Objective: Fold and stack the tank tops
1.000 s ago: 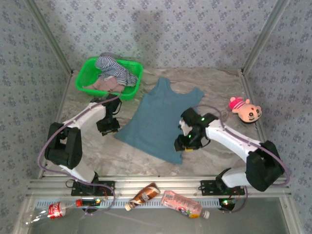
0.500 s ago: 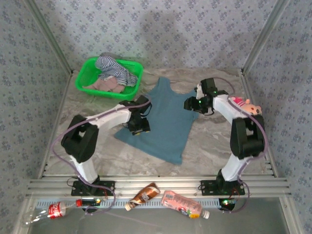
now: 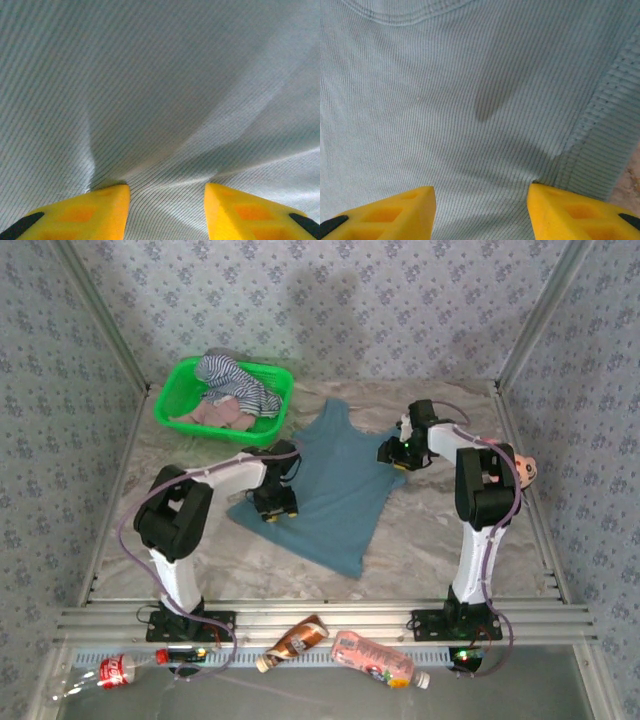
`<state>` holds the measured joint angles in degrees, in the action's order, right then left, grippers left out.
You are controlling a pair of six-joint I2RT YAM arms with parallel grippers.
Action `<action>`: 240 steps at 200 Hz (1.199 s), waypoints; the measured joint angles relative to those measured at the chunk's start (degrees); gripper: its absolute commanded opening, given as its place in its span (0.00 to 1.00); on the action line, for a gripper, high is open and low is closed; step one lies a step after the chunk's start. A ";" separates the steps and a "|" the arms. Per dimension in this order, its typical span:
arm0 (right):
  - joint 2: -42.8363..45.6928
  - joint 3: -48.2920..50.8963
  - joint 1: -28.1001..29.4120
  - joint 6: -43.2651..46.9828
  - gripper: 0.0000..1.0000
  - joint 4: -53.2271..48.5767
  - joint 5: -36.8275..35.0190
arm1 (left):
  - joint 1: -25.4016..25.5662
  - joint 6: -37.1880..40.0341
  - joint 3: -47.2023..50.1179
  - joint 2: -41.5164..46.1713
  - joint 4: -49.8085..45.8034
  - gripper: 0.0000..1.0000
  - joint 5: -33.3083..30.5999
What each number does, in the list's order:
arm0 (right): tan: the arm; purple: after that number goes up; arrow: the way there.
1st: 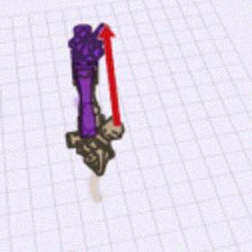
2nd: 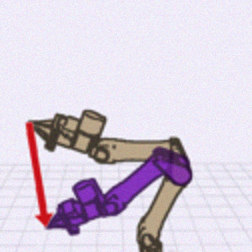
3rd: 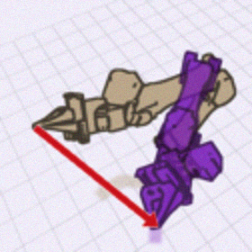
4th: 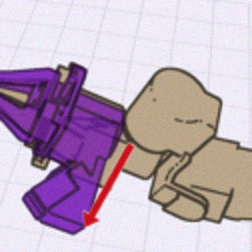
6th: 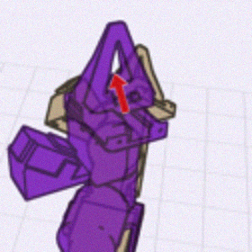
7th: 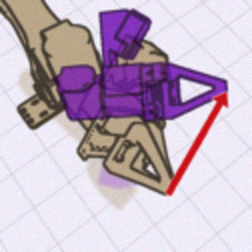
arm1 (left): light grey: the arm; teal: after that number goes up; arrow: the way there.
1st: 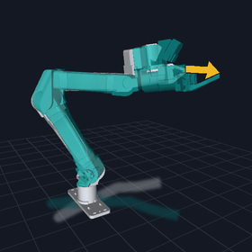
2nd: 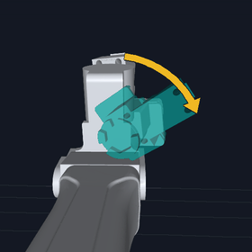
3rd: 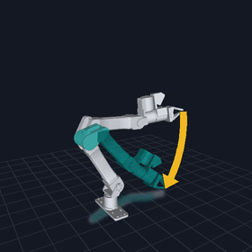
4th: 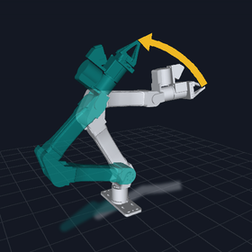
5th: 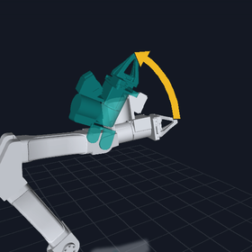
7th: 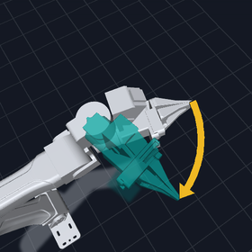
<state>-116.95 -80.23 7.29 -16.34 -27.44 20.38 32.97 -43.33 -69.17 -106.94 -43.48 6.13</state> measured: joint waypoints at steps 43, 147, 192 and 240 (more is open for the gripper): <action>6.21 8.94 -0.02 -0.76 0.54 0.96 -0.22 | -2.12 7.58 -5.22 -3.85 -5.70 0.45 -2.12; 16.37 17.53 -4.35 -2.71 0.54 -0.57 -1.09 | 0.44 19.32 -21.16 -11.76 -10.80 0.56 -6.71; 11.06 7.52 -7.80 -2.71 0.52 0.72 -1.03 | 6.19 13.35 -20.76 -7.98 -11.23 0.56 -3.78; 1.05 -0.63 -9.84 -2.67 0.51 -0.31 -1.07 | 18.84 3.39 -10.73 -2.64 -5.03 0.54 4.50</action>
<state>-115.90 -80.86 -2.55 -19.00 -27.75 19.31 51.81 -39.94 -79.90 -109.58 -48.51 10.63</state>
